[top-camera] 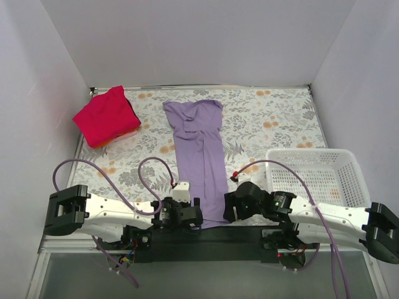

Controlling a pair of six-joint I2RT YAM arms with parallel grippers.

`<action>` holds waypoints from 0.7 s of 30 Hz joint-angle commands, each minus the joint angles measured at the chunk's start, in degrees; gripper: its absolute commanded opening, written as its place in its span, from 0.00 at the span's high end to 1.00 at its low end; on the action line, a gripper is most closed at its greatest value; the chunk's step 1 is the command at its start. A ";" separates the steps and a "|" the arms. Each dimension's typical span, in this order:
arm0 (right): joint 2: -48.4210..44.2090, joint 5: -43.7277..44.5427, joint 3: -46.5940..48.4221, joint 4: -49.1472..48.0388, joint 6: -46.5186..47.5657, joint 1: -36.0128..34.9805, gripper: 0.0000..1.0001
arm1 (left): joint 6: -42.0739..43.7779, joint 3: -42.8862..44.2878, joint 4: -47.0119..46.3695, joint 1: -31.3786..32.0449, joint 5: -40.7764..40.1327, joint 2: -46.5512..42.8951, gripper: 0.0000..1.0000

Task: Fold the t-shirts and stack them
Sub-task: Fold the tshirt

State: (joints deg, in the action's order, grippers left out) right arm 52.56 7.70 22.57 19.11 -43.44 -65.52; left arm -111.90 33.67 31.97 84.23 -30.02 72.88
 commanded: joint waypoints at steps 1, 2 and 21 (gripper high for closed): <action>-0.17 0.56 -0.59 -1.89 -3.22 -1.89 0.39 | -12.02 -3.61 0.82 0.85 6.90 0.68 0.32; -0.17 0.56 -0.68 -1.89 -3.66 -2.33 0.39 | -12.55 -3.70 0.73 1.03 7.08 0.60 0.33; 1.50 5.56 -1.21 -0.83 -8.85 -7.43 0.51 | -19.76 -8.27 -2.52 4.46 8.93 1.91 0.56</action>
State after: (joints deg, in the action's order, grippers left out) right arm 53.52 11.35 21.91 18.48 -51.03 -72.23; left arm -111.92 30.57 27.68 87.92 -29.76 71.40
